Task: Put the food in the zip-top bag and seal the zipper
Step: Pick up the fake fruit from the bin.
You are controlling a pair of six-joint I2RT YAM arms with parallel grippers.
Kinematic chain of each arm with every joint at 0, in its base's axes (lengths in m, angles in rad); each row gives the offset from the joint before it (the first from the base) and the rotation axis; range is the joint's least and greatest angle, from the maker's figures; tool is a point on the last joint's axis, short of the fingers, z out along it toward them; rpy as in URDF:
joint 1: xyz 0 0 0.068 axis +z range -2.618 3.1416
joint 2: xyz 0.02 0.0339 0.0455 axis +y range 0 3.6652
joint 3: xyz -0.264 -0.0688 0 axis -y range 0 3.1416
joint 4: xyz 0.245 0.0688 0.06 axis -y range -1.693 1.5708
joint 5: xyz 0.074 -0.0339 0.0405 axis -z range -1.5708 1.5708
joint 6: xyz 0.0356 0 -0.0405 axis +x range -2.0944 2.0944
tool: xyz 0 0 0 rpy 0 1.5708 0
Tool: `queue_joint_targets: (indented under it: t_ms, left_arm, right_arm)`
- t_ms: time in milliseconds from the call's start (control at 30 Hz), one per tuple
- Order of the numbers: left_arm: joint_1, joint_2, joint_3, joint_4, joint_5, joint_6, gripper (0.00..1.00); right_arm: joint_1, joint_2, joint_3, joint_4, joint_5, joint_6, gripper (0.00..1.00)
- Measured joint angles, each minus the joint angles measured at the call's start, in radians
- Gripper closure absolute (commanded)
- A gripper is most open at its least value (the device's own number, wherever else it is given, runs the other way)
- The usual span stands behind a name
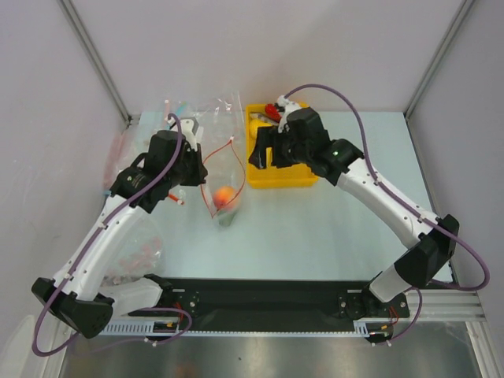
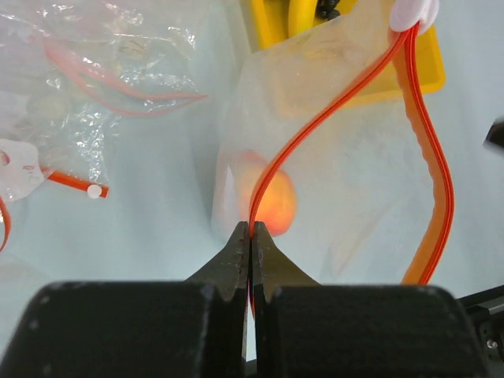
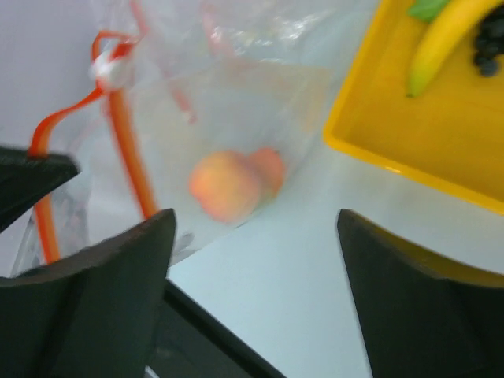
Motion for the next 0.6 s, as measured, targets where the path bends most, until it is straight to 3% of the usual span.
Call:
queue_joint_targets:
  t_ms: [33, 233, 367, 600]
  left_arm:
    - [0.0, 0.001, 0.004, -0.008, -0.009, 0.0, 1.0]
    - [-0.001, 0.005, 0.043, -0.047, -0.098, 0.035, 1.0]
    - [-0.001, 0.023, 0.092, -0.07, -0.158, 0.076, 1.0]
    - [-0.001, 0.045, 0.124, -0.069, -0.22, 0.124, 1.0]
  right_arm:
    - [-0.034, -0.003, -0.001, 0.006, 0.007, 0.015, 0.0]
    - [-0.133, -0.002, -0.029, 0.034, 0.206, 0.05, 0.0]
    - [-0.179, 0.023, -0.037, 0.071, 0.235, 0.072, 0.0]
    - [-0.322, 0.174, -0.026, 0.114, 0.206, 0.204, 0.13]
